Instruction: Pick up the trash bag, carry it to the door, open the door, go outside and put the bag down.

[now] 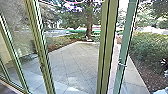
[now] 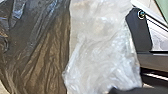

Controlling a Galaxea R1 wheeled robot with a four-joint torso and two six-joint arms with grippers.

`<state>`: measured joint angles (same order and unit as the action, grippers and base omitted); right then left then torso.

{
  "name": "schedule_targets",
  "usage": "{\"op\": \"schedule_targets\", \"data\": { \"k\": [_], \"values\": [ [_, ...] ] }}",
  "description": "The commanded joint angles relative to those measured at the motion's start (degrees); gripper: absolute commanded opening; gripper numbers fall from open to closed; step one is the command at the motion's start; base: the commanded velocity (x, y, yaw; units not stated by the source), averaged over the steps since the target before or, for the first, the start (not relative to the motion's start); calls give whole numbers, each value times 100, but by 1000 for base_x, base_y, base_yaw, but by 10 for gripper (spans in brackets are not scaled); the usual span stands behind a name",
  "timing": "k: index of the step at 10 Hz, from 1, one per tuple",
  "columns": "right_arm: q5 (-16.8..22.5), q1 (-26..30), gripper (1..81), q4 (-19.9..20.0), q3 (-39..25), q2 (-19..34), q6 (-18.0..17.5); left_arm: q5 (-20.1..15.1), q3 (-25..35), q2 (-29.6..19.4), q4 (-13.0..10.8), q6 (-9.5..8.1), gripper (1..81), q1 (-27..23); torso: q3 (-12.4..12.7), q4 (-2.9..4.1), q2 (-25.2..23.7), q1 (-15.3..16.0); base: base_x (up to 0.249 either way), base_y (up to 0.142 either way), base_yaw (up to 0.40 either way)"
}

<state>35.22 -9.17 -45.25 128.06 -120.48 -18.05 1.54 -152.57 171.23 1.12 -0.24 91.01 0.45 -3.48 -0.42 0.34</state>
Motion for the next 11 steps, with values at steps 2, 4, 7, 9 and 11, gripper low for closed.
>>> {"op": "schedule_targets", "data": {
  "k": [2, 4, 7, 9, 11],
  "values": [
    [205, 832, 811, 948, 59, 74, -32, -329, -1, -62, 46, -2, 10, -219, 0, -2, 0, 2, 0, 0, 0],
    [722, 780, 811, 2922, 103, -93, -75, -329, 7, -70, 46, -2, 10, -220, 0, -2, 0, 4, 0, 0, 0],
    [1385, 334, 811, 5228, 524, -546, -67, -329, 7, -88, 28, -2, 10, -219, 0, -2, 0, 9, 0, 0, 0],
    [1805, -582, 811, 5983, -94, -839, 12, -312, 7, -97, 11, -2, 10, -211, 0, -2, 0, 9, 0, 0, 0],
    [952, -1847, 811, 5633, -1214, -805, 12, -294, 25, -97, -24, -2, 10, -220, 0, -2, 0, 9, 0, 0, 0]
  ]
}}
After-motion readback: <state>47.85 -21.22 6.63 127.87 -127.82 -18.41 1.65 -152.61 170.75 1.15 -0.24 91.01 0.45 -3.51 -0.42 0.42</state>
